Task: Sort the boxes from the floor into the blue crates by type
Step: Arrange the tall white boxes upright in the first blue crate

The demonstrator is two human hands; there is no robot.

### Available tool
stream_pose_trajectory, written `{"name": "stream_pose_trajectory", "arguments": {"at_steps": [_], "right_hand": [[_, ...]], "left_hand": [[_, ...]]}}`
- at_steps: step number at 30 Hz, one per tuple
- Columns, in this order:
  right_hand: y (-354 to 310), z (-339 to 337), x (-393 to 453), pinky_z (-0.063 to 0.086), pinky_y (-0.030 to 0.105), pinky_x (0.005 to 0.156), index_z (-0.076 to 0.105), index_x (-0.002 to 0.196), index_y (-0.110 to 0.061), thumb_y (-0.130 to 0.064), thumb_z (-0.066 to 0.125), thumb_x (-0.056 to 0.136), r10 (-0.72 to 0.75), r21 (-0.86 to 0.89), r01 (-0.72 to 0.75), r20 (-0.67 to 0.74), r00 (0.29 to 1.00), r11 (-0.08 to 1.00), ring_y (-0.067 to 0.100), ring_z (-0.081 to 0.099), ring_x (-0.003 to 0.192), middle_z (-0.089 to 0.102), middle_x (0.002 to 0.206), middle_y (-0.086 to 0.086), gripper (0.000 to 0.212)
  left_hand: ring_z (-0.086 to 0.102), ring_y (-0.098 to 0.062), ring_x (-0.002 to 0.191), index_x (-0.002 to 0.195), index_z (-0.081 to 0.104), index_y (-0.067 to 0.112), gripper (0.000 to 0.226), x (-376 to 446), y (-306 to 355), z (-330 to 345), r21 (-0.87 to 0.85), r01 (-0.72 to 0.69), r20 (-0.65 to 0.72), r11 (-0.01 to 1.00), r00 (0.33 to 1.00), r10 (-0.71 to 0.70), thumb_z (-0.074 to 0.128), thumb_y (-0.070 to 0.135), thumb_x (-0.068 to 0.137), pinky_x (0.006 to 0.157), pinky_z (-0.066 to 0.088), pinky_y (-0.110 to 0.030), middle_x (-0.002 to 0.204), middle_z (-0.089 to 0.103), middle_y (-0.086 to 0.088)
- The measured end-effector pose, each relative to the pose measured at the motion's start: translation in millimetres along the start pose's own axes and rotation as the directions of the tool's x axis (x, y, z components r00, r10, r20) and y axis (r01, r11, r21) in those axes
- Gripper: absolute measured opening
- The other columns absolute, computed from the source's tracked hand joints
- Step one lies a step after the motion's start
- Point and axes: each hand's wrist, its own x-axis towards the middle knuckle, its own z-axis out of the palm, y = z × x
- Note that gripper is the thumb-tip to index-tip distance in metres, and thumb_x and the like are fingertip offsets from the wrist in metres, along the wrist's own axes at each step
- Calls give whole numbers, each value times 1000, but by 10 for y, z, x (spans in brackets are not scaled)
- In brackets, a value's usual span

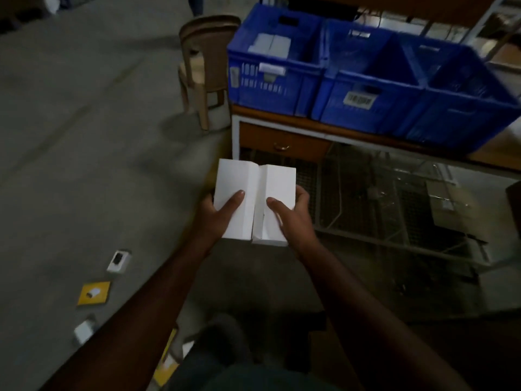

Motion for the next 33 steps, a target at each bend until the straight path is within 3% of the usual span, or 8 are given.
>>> {"name": "stream_pose_trajectory", "arguments": {"at_steps": [6,9,12,17,22,25,30,33], "right_hand": [[-738,-171,1128,56,44,95,24,145,-44,-23,74,90,-157,-11,157,-23,987,988,17,59,121,52,136,-7,77],[-1209,-138,1805,59,45,92,27,146,-43,-22,73,91,-216,27,219,-85,973,975,20,63,117,57,132,-4,75],[-1726,4,2534,57,35,88,28,150,-31,-19,72,92,-248,7,251,-132,960,968,17,62,115,57,133,-2,73],[-2173,55,3588,54,48,102,27,156,-33,-24,75,87,-221,8,224,-147,964,974,18,62,119,58,139,-1,84],[-2383,-91,4388,51,48,105,33,153,-31,-33,78,84,-175,10,181,-210,962,983,19,62,120,60,139,-3,82],[-2492,-182,4841,54,50,100,34,148,-31,-40,80,77,-86,37,100,-276,957,994,21,64,114,61,134,-1,85],[-2543,-350,5561,53,52,100,19,152,-23,-31,72,85,-58,-206,-7,-307,950,979,31,58,118,51,139,9,85],[-2477,-290,6021,43,47,109,11,158,-15,-27,67,93,-25,-441,-108,-286,958,891,39,45,134,33,155,18,87]], "left_hand": [[64,5,84,128,49,31,48,1198,815,372,5,-223,16,975,975,223,72,44,87,56,47,-5,106,62,16],[66,2,90,133,53,28,54,1939,1348,447,-33,-292,50,956,955,294,73,46,86,63,50,-12,110,66,13],[66,-3,96,136,53,26,60,2660,1935,455,-59,-307,74,950,948,311,73,50,85,68,51,-18,115,67,10],[67,-8,101,128,59,27,54,3742,2585,599,-26,-304,103,952,947,305,76,52,83,85,56,-29,118,68,8],[64,1,90,121,58,28,45,4539,3021,936,34,-302,183,953,939,291,74,50,85,68,52,-13,102,66,14],[68,-9,97,119,58,30,47,5027,3185,1126,66,-273,198,960,946,256,74,55,83,81,56,-27,110,69,9],[62,-7,86,124,55,20,47,5839,3254,1516,119,-228,123,966,969,214,67,51,90,71,51,-25,105,64,8],[65,-15,92,130,56,16,67,6287,3181,1682,177,-175,89,969,983,161,66,61,81,80,54,-29,113,67,4]]}}
